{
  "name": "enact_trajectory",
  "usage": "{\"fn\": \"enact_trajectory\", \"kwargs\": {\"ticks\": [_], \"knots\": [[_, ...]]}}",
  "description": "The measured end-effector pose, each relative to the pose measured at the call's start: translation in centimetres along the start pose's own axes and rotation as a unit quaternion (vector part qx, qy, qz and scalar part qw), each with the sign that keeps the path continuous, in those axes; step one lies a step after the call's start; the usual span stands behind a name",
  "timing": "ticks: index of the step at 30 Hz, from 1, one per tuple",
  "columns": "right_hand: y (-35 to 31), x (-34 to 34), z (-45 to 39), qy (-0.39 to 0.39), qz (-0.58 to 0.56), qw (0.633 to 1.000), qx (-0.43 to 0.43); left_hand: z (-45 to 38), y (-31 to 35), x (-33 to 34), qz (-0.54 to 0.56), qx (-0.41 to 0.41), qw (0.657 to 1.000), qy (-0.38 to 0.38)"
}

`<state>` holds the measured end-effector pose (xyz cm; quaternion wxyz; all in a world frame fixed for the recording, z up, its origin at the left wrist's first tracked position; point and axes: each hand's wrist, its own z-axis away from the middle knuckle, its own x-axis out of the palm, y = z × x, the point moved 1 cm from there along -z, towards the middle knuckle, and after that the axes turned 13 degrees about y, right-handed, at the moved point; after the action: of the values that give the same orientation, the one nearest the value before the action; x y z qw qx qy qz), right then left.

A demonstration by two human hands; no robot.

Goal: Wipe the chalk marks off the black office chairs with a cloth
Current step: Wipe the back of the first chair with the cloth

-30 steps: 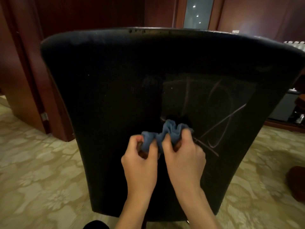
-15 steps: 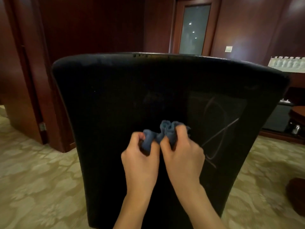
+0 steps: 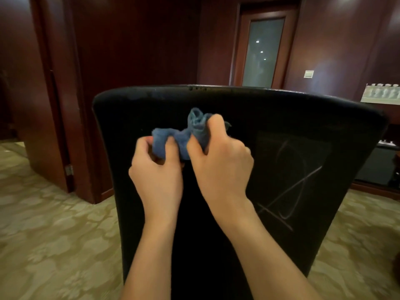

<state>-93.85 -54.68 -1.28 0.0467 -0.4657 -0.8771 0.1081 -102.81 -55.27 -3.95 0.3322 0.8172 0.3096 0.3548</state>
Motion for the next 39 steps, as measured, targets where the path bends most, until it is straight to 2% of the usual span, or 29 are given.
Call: {"fn": "enact_trajectory", "kwargs": {"ticks": [6,10,12,14,17,19,21,26,29,32,35,37,39], "knots": [[3.7,-1.2,3.4,-0.03,0.036,0.998,0.051,3.7,-3.1,0.3,-0.037,-0.057,0.996,-0.057],[5.3,-2.2,6.3,-0.099,0.047,0.99,0.09,6.4,-5.0,-0.8,-0.042,-0.12,0.988,-0.092],[4.8,-2.2,5.9,-0.09,0.021,0.993,0.079,5.7,-4.1,-1.2,-0.015,-0.087,0.994,-0.07],[3.2,-1.7,4.2,-0.05,-0.002,0.997,0.054,3.3,-2.7,-1.4,-0.003,-0.016,1.0,-0.015],[-0.6,0.2,1.2,-0.004,-0.009,1.0,0.015,-2.1,-1.6,-1.6,-0.027,0.049,0.998,0.029],[-2.7,1.3,0.0,-0.014,-0.005,1.0,-0.003,-4.7,-1.9,-1.7,-0.031,0.017,0.999,0.01],[-3.5,1.8,0.0,-0.058,-0.001,0.998,0.007,-5.5,-2.8,-1.8,-0.025,-0.021,0.999,-0.007],[-0.3,1.0,3.3,-0.17,0.055,0.983,0.047,-1.8,-6.2,-1.5,0.013,-0.169,0.985,-0.044],[1.3,0.1,4.9,-0.212,0.06,0.972,0.082,0.6,-7.3,-1.9,0.001,-0.213,0.975,-0.064],[0.9,0.0,4.3,-0.182,0.029,0.979,0.085,0.1,-5.6,-2.0,0.035,-0.147,0.988,-0.041],[-1.4,0.7,1.9,-0.07,-0.007,0.996,0.045,-3.0,-2.8,-1.3,0.054,-0.06,0.997,0.002],[-3.2,1.3,0.2,-0.022,-0.038,0.999,0.032,-5.1,-1.4,-0.8,0.054,-0.058,0.997,0.01],[-4.2,1.8,-0.8,-0.014,-0.058,0.998,0.027,-6.2,-1.3,-0.6,0.067,-0.09,0.994,0.004]]}}
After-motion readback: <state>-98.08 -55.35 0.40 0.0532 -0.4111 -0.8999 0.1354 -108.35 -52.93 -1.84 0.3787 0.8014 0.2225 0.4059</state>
